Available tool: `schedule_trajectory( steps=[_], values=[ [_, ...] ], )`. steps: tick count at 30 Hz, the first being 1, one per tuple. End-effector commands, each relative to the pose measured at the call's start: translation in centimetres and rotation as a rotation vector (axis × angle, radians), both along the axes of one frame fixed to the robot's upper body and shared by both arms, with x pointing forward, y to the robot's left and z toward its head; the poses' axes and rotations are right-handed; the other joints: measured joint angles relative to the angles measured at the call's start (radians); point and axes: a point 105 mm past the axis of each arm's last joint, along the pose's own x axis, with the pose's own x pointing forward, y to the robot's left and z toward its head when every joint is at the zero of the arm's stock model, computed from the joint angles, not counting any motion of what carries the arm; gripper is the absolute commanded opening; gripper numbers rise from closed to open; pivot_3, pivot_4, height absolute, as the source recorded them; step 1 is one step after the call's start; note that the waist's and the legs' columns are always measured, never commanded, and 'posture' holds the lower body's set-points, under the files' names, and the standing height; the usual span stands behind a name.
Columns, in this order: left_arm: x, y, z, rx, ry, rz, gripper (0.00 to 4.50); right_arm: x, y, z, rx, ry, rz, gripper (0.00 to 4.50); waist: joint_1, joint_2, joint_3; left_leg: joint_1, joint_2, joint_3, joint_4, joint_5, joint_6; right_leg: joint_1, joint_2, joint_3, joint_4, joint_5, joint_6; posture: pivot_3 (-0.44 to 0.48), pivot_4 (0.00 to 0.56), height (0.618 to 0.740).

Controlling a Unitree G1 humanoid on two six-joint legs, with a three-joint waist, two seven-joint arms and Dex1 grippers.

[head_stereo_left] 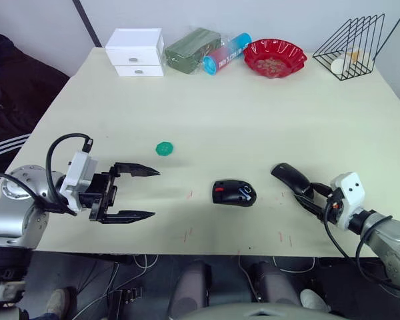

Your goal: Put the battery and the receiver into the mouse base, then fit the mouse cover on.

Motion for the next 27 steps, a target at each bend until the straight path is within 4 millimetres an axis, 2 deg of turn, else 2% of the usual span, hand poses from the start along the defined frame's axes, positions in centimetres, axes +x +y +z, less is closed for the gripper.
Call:
schedule_trajectory(
  steps=[1,8,14,21,27],
  values=[
    [-0.5,0.1,0.3,0.005,-0.021,-0.040,4.50,-0.2,0.4,2.5,-0.013,-0.090,0.070,2.92,0.000,0.000,0.000,0.000,0.000,0.000,0.000,0.000,0.000,0.000,0.000,0.000,0.000,0.000,0.000,0.000,0.150,0.740],
    [-0.5,0.3,-0.1,0.007,-0.016,-0.025,4.50,-0.8,1.5,4.3,-0.053,-0.097,0.250,2.92,-0.001,0.000,0.000,0.000,0.000,0.000,0.000,0.000,0.000,0.000,0.000,0.000,0.000,0.000,0.000,0.000,0.150,0.740],
    [-0.6,1.1,-0.9,0.030,-0.002,0.005,4.50,-1.0,3.2,5.7,-0.137,-0.088,0.483,2.92,-0.004,0.000,0.000,0.000,0.000,0.001,0.000,0.000,0.000,0.000,0.000,0.001,0.000,0.000,0.000,0.000,0.150,0.740],
    [-0.8,1.1,-1.1,0.025,-0.001,0.012,4.50,-0.4,7.2,7.1,-0.203,-0.090,0.709,2.92,-0.001,-0.001,0.001,0.000,0.001,0.001,0.000,0.000,0.000,-0.001,0.000,0.001,0.000,0.000,0.000,0.000,0.150,0.740],
    [-1.0,0.8,-0.8,0.029,-0.004,0.008,4.50,0.6,9.5,7.8,-0.234,-0.089,0.776,2.92,0.003,-0.001,0.001,-0.001,0.001,0.001,0.000,0.000,0.000,-0.002,0.000,0.001,0.000,0.000,0.000,0.000,0.150,0.740]
  ],
)
